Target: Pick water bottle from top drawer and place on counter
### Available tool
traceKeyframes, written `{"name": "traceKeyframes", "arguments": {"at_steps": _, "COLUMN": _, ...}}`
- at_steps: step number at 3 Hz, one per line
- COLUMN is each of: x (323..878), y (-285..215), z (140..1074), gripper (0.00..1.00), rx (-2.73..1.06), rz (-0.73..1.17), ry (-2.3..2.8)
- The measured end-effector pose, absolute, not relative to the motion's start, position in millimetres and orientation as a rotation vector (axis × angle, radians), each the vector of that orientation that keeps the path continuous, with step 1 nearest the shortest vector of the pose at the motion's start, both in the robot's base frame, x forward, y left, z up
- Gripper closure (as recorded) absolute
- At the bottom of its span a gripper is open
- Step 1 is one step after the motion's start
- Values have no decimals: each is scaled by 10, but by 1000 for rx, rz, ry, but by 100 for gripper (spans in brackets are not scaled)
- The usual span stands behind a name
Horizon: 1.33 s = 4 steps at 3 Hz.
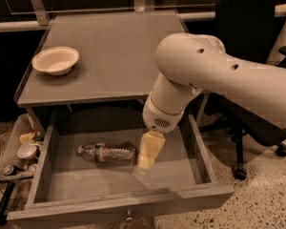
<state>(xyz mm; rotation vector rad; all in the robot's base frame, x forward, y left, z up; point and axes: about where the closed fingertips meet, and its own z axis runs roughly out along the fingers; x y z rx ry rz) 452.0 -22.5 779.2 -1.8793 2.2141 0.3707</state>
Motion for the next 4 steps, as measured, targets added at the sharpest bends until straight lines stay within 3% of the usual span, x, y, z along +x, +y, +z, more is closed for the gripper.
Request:
{"name": "traceKeyframes", "arguments": {"at_steps": 3, "x": 4758, "y": 890, "z": 7001, "gripper": 0, "rx": -1842, "rz": 513, "ry": 2186}}
{"name": "traceKeyframes", "arguments": {"at_steps": 4, "x": 4866, "y": 999, "z": 6731, "gripper": 0, "rx": -1837, "rz": 514, "ry": 2200}}
